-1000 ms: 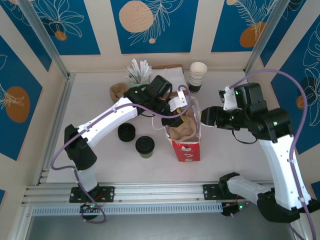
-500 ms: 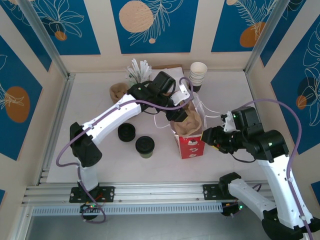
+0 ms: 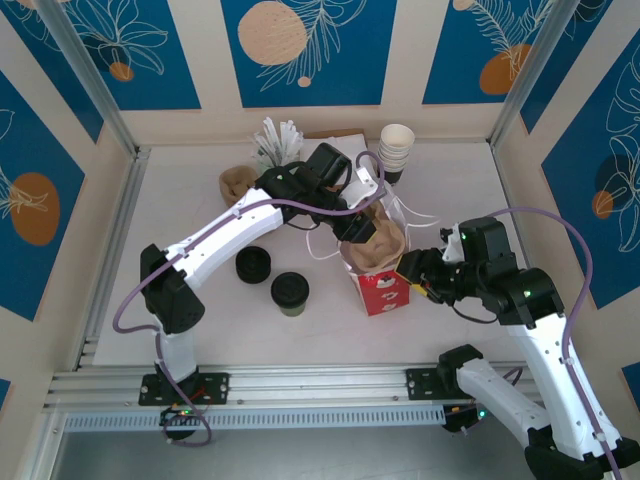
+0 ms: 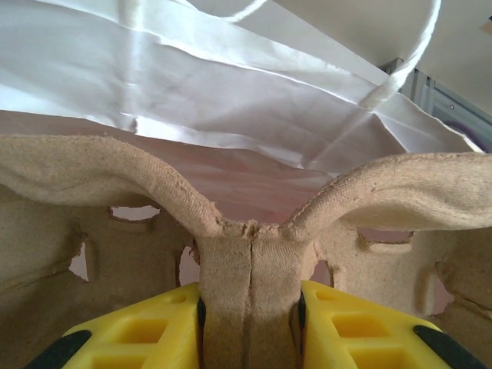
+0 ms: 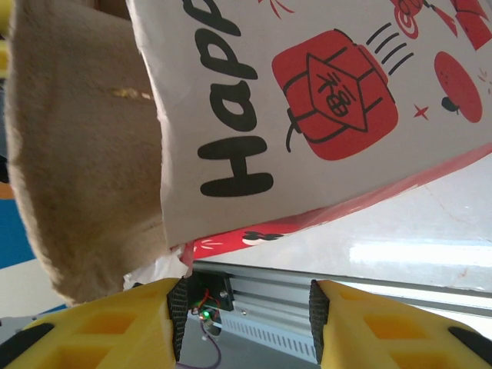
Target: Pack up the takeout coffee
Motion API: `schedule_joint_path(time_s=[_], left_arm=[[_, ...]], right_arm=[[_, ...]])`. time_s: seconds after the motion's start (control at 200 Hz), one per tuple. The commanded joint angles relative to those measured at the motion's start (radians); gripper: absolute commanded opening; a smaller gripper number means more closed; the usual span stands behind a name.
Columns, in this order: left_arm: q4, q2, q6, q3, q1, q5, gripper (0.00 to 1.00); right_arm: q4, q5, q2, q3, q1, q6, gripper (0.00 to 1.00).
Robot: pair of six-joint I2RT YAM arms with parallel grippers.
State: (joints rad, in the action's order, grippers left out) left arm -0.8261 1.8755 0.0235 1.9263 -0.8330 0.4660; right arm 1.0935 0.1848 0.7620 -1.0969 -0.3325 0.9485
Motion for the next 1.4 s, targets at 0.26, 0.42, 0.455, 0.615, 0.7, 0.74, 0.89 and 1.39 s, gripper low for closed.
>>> schedule_joint_path(time_s=[0.26, 0.42, 0.455, 0.615, 0.7, 0.74, 0.89, 1.39], left_arm=[[0.01, 0.008, -0.023, 0.01, 0.01, -0.006, 0.32], [0.012, 0.014, -0.029, 0.017, 0.011, -0.001, 0.32], [0.012, 0.015, -0.03, 0.019, 0.009, -0.002, 0.32], [0.004, 0.024, -0.033, 0.03, 0.01, 0.003, 0.32], [0.007, 0.022, -0.033, 0.029, 0.011, 0.003, 0.32], [0.006, 0.024, -0.034, 0.031, 0.01, 0.003, 0.32], [0.004, 0.027, -0.04, 0.04, 0.01, 0.006, 0.32], [-0.001, 0.042, -0.028, 0.046, 0.01, -0.03, 0.32]], right_arm=[[-0.059, 0.025, -0.032, 0.022, 0.005, 0.036, 0.48], [-0.07, 0.022, -0.05, 0.041, 0.005, 0.039, 0.48], [-0.071, 0.018, -0.049, 0.045, 0.005, 0.039, 0.48], [-0.077, 0.01, -0.038, 0.041, 0.005, 0.026, 0.48], [-0.08, -0.008, -0.035, 0.053, 0.006, 0.018, 0.48], [-0.087, -0.011, -0.033, 0.058, 0.005, 0.014, 0.48], [-0.107, -0.015, -0.015, 0.074, 0.007, 0.01, 0.45], [-0.049, 0.015, -0.021, 0.061, 0.009, -0.033, 0.18]])
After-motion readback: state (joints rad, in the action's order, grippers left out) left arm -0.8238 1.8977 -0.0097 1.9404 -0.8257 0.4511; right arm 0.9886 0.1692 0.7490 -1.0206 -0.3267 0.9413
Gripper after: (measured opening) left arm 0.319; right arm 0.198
